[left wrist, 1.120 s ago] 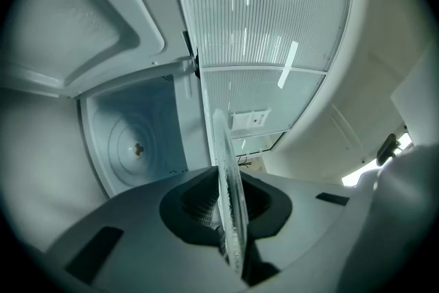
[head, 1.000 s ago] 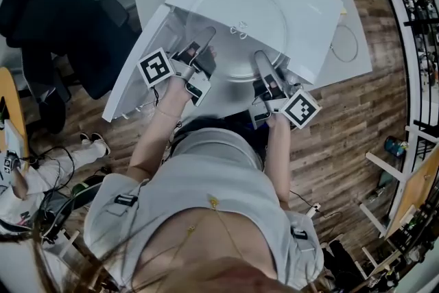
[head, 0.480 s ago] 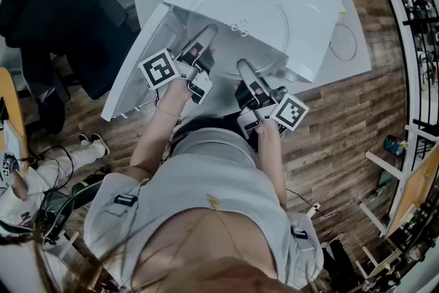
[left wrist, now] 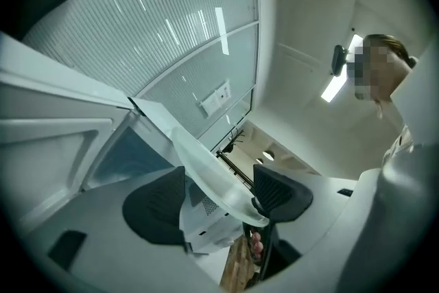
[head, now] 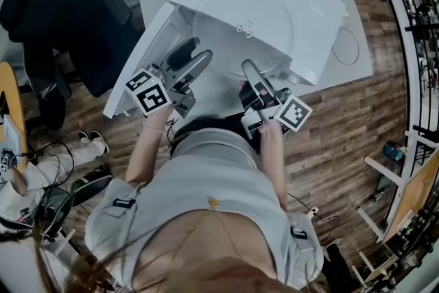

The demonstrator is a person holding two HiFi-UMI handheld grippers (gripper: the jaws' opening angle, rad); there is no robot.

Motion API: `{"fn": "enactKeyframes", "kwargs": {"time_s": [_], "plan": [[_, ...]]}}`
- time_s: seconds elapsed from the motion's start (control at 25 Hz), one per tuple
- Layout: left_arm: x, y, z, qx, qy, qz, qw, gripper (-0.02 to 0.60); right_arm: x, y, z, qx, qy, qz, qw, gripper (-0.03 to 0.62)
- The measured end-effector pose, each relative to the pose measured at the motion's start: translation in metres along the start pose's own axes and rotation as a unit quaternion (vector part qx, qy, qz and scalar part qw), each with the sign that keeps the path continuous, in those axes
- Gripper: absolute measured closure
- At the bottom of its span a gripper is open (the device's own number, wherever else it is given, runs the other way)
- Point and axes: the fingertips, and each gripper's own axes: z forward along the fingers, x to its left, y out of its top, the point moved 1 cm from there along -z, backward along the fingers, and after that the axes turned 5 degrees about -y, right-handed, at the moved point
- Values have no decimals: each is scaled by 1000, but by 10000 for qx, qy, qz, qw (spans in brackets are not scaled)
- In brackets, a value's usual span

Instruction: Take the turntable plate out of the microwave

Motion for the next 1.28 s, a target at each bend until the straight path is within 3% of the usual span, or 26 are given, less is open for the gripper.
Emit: {"fn": "enactKeyframes", "kwargs": {"time_s": [0.16,0.36,0.52,0.76,0.88,1.12,1.2,1.28], "plan": [[-15,-17,-9,299,-287,452,9981,267,0,2,-1,-6,31,-36,10000,523],[-23,-27,-2,627,-130,1410,9879,267,-2,10,0,-20,24,-146,9999,513],[-22,-21,9,542,-133,1352,9892,267,-6,22,4,-119,42,-50,9999,513],[-21,-21,20,568,69,1726,9833,267,-10,33,8,-239,49,40,9997,519],[-19,-20,26,643,333,2160,9737,267,-10,37,11,-268,62,5,9996,516],[-19,-26,30,966,746,3223,9387,265,-6,37,14,-187,46,-377,9991,496],[-18,-26,30,976,829,3291,9356,265,-7,38,15,-139,22,-386,9992,496],[-18,-24,29,873,883,3229,9382,265,-6,38,18,-95,53,-382,9992,496]]}}
